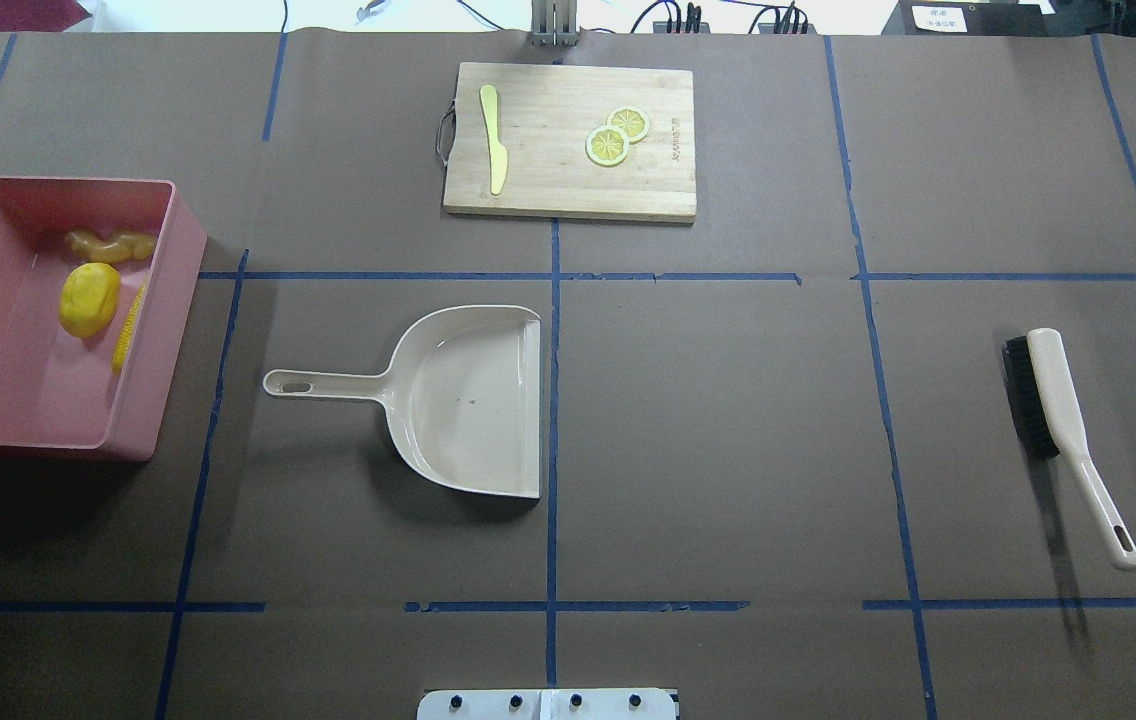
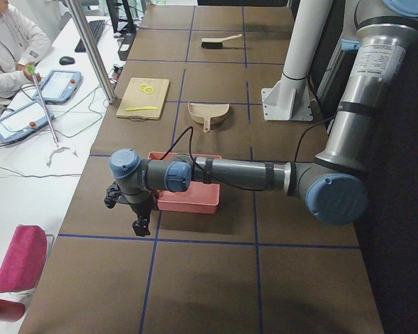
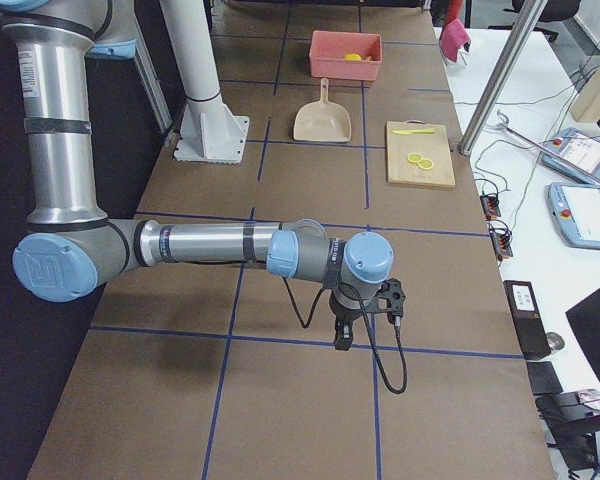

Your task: Sweep and dump trash into bin

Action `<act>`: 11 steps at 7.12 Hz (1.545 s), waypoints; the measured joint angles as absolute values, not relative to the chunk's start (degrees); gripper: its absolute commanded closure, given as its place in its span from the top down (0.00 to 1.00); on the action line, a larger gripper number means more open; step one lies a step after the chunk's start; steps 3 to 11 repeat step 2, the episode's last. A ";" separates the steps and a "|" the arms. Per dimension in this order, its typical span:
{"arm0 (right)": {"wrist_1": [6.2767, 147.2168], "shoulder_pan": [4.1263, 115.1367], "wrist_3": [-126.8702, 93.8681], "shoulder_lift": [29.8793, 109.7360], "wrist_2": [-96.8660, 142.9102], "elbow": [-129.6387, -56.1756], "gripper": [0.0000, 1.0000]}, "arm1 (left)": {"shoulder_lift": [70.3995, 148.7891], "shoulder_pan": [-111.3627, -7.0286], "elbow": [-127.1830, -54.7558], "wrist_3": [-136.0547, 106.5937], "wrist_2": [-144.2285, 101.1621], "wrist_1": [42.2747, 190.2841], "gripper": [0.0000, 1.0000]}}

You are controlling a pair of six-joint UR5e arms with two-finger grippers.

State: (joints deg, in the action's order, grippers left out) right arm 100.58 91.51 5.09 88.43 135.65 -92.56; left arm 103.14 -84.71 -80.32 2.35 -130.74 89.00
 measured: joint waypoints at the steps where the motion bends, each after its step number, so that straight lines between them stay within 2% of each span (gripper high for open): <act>1: 100.56 91.50 5.05 88.42 135.73 -92.59 1.00 | 103.09 -84.71 -80.46 2.47 -131.23 89.00 1.00; 11: 100.53 91.46 5.02 88.42 135.75 -92.63 1.00 | 103.01 -84.71 -80.39 2.52 -132.30 88.97 1.00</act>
